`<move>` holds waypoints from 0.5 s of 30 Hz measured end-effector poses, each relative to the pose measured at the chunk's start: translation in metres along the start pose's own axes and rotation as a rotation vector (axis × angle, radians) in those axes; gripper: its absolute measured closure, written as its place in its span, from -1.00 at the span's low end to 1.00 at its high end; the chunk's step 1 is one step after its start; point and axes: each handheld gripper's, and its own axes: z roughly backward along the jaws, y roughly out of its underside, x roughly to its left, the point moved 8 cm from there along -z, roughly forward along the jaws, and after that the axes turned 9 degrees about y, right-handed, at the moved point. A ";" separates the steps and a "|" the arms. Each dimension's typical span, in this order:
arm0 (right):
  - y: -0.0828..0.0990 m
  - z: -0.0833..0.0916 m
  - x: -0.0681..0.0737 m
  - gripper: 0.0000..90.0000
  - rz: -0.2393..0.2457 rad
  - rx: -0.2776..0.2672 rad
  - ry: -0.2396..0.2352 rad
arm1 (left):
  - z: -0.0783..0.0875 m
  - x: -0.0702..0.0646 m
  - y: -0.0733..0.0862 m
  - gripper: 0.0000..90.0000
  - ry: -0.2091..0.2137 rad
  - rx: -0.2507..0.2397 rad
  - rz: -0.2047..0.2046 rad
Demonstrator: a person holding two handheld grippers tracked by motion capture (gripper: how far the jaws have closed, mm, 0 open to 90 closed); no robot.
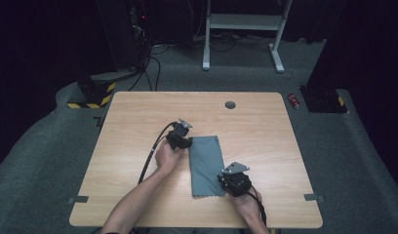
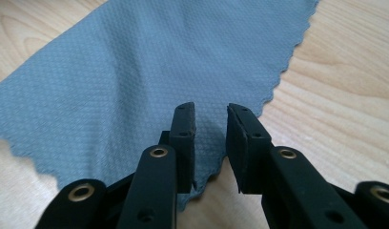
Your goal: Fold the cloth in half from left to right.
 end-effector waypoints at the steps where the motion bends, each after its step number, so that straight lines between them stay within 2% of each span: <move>1: 0.000 0.000 0.000 0.61 0.000 0.000 0.000 | 0.001 0.001 0.001 0.33 -0.002 0.002 0.008; 5: -0.005 -0.007 -0.007 0.59 -0.005 0.004 0.016 | 0.008 0.004 0.007 0.29 -0.010 0.009 0.022; 7: -0.006 -0.008 -0.009 0.57 -0.004 0.001 0.018 | 0.015 -0.002 0.010 0.21 0.038 -0.024 0.054; 9: -0.006 -0.008 -0.009 0.56 -0.009 0.001 0.015 | 0.027 -0.017 0.015 0.19 0.106 -0.065 0.058; 10: -0.005 -0.005 -0.008 0.55 -0.015 -0.003 0.007 | 0.034 -0.029 0.019 0.13 0.142 -0.078 0.037; 11: -0.005 -0.005 -0.008 0.55 -0.015 -0.003 0.007 | 0.038 -0.037 0.023 0.13 0.159 -0.081 0.020; 12: -0.006 -0.004 -0.007 0.55 -0.011 -0.009 0.003 | 0.044 -0.050 0.029 0.12 0.189 -0.087 0.002; 14: -0.007 0.005 -0.004 0.53 -0.004 -0.037 -0.019 | 0.052 -0.068 0.038 0.08 0.223 -0.094 -0.028; 15: -0.007 0.005 -0.004 0.53 -0.004 -0.037 -0.019 | 0.056 -0.078 0.043 0.08 0.246 -0.097 -0.029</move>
